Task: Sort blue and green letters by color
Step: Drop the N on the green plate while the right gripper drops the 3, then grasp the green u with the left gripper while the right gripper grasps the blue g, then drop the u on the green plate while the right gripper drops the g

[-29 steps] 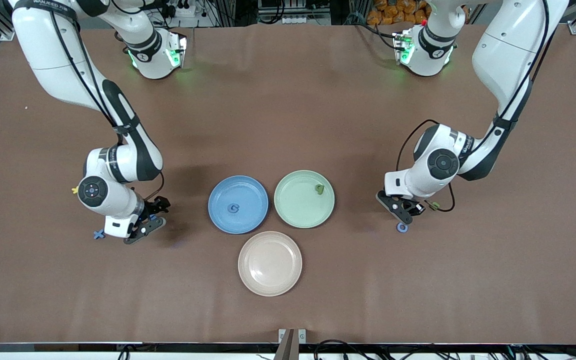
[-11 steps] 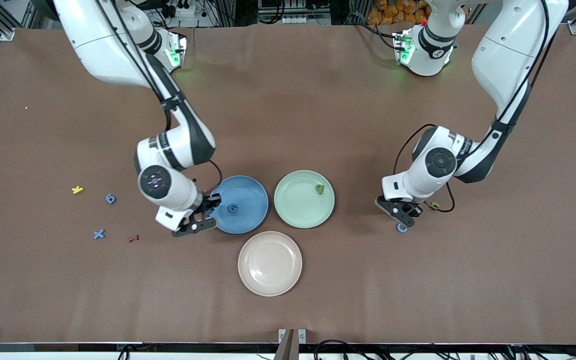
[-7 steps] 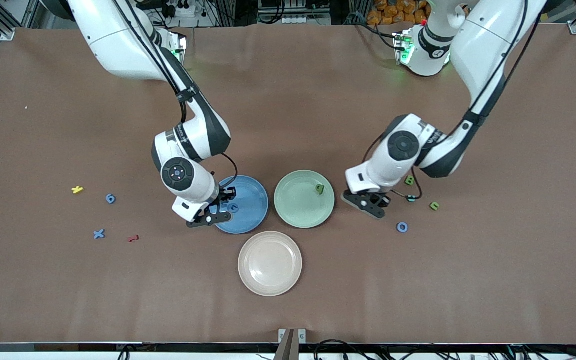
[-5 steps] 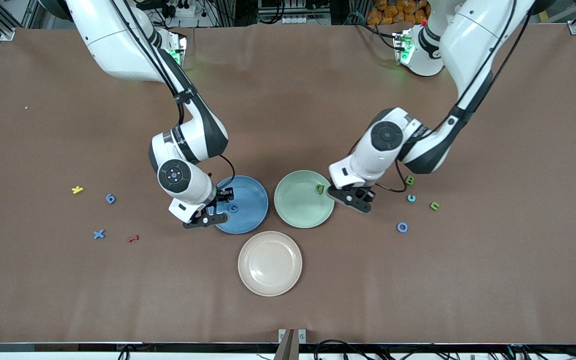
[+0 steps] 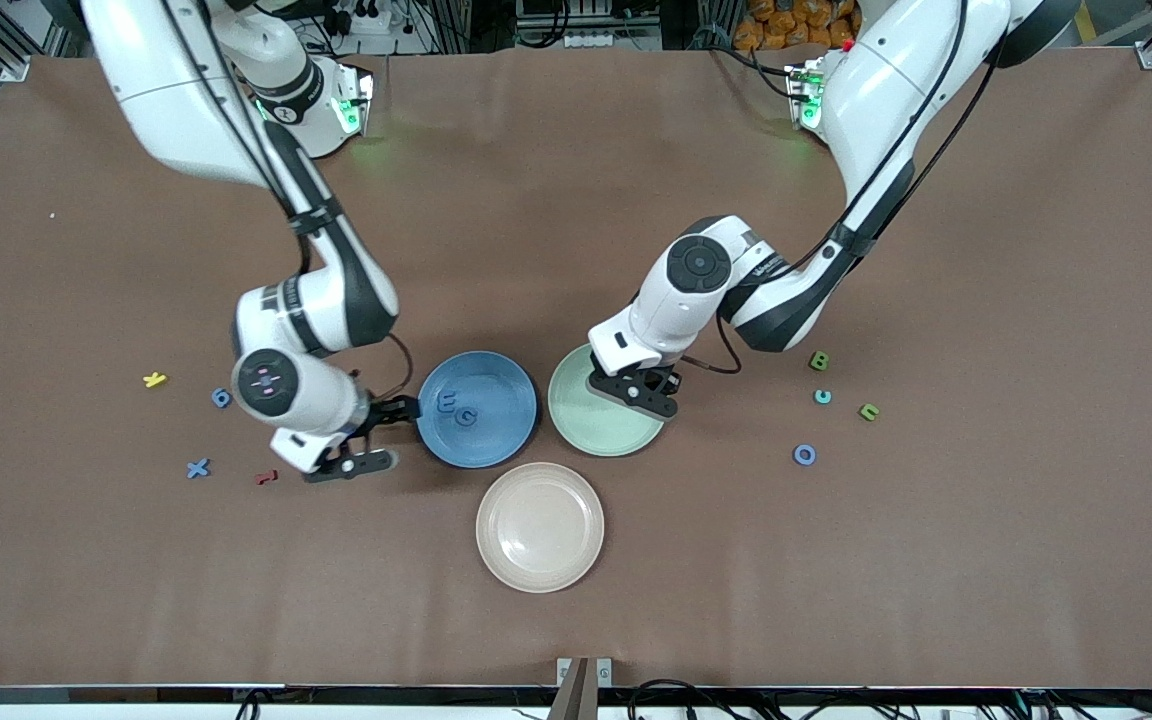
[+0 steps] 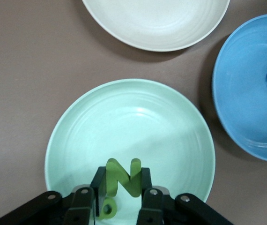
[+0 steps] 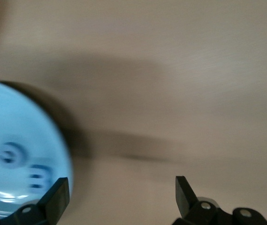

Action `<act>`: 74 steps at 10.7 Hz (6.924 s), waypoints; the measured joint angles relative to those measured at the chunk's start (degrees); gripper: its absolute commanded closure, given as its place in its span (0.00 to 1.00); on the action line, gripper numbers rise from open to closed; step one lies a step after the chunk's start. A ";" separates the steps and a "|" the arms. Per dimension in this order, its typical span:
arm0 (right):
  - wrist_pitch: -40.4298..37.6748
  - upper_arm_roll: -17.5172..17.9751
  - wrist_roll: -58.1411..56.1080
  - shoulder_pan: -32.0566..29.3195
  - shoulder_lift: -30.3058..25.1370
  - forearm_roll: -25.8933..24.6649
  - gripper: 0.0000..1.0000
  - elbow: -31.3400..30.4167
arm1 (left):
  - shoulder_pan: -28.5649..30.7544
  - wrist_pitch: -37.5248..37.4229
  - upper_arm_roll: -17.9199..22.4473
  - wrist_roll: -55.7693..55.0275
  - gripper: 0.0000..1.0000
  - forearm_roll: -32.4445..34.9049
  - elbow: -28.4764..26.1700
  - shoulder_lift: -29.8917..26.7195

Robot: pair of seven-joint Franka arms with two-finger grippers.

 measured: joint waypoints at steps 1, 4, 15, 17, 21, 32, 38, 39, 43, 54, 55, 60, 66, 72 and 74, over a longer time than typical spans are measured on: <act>0.00 -0.03 -3.71 -2.45 0.00 0.00 0.00 0.12 | -0.30 0.00 0.00 0.00 0.00 0.00 1.54 1.35; 0.00 -0.11 -11.54 -6.69 0.00 -0.05 0.00 0.36 | -0.92 0.00 0.02 0.00 0.00 0.00 4.18 2.81; -0.63 -0.51 -33.29 -17.27 0.26 -0.35 0.00 -2.28 | 20.25 -10.37 0.25 27.08 0.00 0.08 -6.74 -6.83; -0.52 -0.57 -35.44 -18.24 0.23 -0.97 0.00 -3.01 | 25.04 -8.30 0.25 36.92 0.00 0.14 -9.24 -7.32; 5.54 -0.62 -39.00 -20.19 -3.11 -4.20 0.00 -9.09 | 33.79 1.57 0.22 46.69 0.00 5.61 -17.35 -7.51; 23.79 -0.01 -48.26 -26.17 -9.36 -5.99 0.00 -27.86 | 39.86 11.18 -0.78 48.85 0.22 9.75 -26.11 -7.75; 27.06 0.04 -48.26 -26.17 -7.56 -5.99 0.43 -28.50 | 41.11 11.18 -0.71 48.85 0.74 9.93 -26.02 -7.84; 27.17 0.04 -48.26 -26.17 -7.37 -5.99 0.99 -28.50 | 41.46 11.18 -0.85 48.85 0.81 9.93 -26.01 -7.92; 27.28 0.04 -48.29 -26.17 -8.02 -5.99 1.00 -28.28 | 41.48 10.58 -0.83 48.85 0.99 9.93 -25.81 -8.07; 9.65 0.93 -31.89 -14.68 -8.29 -5.88 1.00 -12.88 | 26.73 -10.00 -13.07 17.93 1.00 4.38 -10.74 -7.77; 8.42 1.02 -26.67 -11.96 -8.27 -5.85 1.00 -11.94 | 23.27 -10.00 -12.99 12.59 0.96 4.36 -9.66 -7.03; 3.30 1.18 -4.55 1.75 -8.25 3.07 1.00 -8.70 | 6.45 -10.01 -6.24 -3.94 0.00 4.36 -2.24 -2.11; 3.05 1.15 18.29 12.55 -6.20 6.24 0.00 -7.51 | 3.22 -16.47 -0.94 -5.08 0.00 4.37 1.12 -1.72; 3.06 -0.31 9.42 7.21 -5.47 6.18 0.00 -6.82 | 15.33 -22.67 -0.57 14.41 0.00 4.53 -0.80 -4.45; 3.06 -0.52 -2.37 0.70 -4.78 6.18 0.00 -6.12 | 18.19 -22.74 -0.52 18.08 0.00 4.55 -2.74 -4.99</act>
